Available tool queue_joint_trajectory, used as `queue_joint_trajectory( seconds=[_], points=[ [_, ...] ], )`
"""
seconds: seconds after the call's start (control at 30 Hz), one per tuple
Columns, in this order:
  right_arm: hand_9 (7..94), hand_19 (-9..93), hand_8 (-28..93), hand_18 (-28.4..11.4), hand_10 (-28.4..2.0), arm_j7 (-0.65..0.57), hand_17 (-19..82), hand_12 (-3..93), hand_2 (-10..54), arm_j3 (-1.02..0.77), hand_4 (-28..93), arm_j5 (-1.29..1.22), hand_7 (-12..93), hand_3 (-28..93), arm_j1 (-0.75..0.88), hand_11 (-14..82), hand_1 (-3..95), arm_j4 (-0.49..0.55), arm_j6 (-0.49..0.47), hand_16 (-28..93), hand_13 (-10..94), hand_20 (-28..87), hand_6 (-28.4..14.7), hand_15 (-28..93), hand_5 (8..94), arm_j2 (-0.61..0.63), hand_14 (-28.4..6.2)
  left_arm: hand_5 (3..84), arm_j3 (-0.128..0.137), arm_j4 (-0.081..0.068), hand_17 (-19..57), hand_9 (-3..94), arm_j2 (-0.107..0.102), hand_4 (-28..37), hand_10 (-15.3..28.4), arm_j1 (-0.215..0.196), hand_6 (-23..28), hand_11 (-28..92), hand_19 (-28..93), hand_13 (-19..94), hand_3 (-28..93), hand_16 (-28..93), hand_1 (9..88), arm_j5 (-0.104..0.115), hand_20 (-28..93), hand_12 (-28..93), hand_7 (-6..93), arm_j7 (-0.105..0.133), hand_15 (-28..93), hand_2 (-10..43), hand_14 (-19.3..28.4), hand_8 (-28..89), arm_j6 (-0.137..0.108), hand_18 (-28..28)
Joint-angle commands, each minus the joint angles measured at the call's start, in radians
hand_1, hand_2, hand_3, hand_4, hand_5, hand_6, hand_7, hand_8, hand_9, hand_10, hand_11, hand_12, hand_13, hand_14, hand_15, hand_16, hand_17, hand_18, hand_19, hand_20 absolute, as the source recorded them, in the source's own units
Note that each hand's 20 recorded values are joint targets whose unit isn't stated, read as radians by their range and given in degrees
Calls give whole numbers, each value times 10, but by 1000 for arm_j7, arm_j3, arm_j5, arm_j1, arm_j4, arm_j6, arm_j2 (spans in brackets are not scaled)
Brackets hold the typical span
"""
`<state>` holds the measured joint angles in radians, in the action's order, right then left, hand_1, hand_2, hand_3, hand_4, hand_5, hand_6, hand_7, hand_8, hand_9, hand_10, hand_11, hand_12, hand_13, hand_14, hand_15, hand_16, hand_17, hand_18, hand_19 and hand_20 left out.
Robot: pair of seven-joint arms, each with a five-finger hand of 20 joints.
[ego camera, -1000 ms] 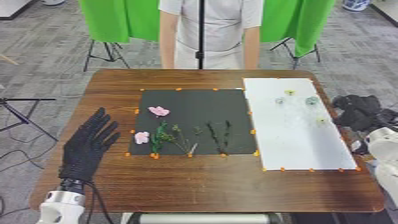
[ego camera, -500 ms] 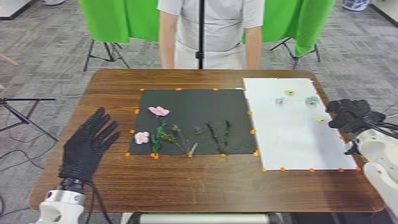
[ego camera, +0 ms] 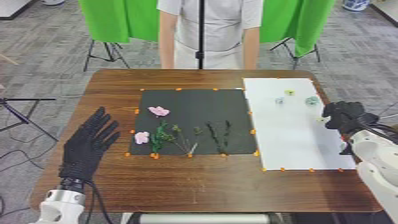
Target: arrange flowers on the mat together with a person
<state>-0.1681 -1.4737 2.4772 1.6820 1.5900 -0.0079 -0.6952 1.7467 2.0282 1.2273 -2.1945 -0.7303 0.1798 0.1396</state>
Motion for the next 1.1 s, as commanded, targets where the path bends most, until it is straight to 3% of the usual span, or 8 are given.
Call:
queue_joint_trajectory(
  seconds=[0.03, 0.13, 0.27, 0.47, 0.67, 0.87, 1.0, 1.1],
  points=[
    [587, 831, -139, -181, -70, 16, 273, 284, -95, 61, -283, 9, 399, 789, -60, 317, 466, -46, 50, 198, 640, 454, 34, 738, 529, -10, -68, 289, -7, -6, -116, 205, 3, -239, 99, -4, 28, 114, 391, 180, 691, 62, 250, 0, 99, 191, 134, -5, 147, -34, 125, -75, -9, 214],
    [745, 833, -80, -185, -60, 19, 290, 435, -95, 78, -283, 7, 470, 734, -71, 206, 503, -56, 70, 217, 684, 460, 39, 719, 592, -14, -54, 290, -8, -6, -116, 205, 5, -239, 100, -5, 28, 115, 391, 180, 691, 62, 249, 0, 99, 191, 135, -5, 147, -33, 125, -76, -10, 214],
    [859, 840, -31, -189, -51, 34, 324, 484, -95, 86, -283, -11, 468, 736, -57, 210, 523, -38, 107, 235, 760, 464, 43, 695, 705, -13, -45, 289, -8, -5, -116, 205, 4, -238, 100, -7, 28, 114, 391, 180, 691, 62, 249, 1, 99, 190, 135, -6, 146, -34, 125, -76, -9, 215],
    [881, 844, -32, -190, -50, 119, 329, 487, -95, 207, -283, -71, 450, 786, -146, 200, 513, 67, 208, 244, 774, 465, 36, 695, 736, -34, -45, 290, -3, -2, -117, 206, 5, -238, 100, -11, 28, 115, 391, 180, 690, 63, 250, 3, 99, 190, 134, -9, 146, -32, 125, -76, -14, 215],
    [884, 841, -24, -190, -54, 234, 327, 495, -95, 381, -280, -169, 446, 842, -339, 183, 491, 142, 199, 251, 770, 466, 25, 692, 741, -121, -47, 289, -14, -3, -117, 206, 8, -237, 99, -10, 28, 115, 391, 180, 693, 62, 250, 2, 100, 190, 133, -12, 146, -33, 125, -75, -8, 215],
    [884, 839, -21, -189, -57, 373, 324, 493, -95, 544, -263, -164, 443, 844, -496, 174, 483, 111, 146, 254, 767, 468, 23, 691, 742, -263, -47, 288, -19, -2, -117, 205, -3, -238, 100, -17, 27, 114, 391, 180, 691, 62, 252, 7, 100, 190, 134, -9, 146, -31, 125, -75, -14, 214],
    [884, 838, -35, -190, -57, 433, 323, 488, -95, 616, -273, -121, 434, 833, -544, 168, 491, 77, 99, 255, 766, 469, 26, 692, 746, -346, -48, 288, -23, -10, -117, 206, -5, -237, 100, -5, 27, 114, 391, 180, 693, 62, 251, 7, 99, 190, 134, -17, 146, -32, 125, -76, -9, 215],
    [886, 838, -41, -190, -59, 455, 323, 482, -95, 663, -278, -80, 431, 824, -567, 161, 496, 56, 59, 255, 765, 470, 28, 693, 747, -382, -49, 288, -28, -14, -117, 205, -6, -237, 100, -5, 27, 114, 391, 180, 692, 62, 251, 9, 100, 190, 134, -19, 146, -31, 124, -76, -19, 214]
  ],
)
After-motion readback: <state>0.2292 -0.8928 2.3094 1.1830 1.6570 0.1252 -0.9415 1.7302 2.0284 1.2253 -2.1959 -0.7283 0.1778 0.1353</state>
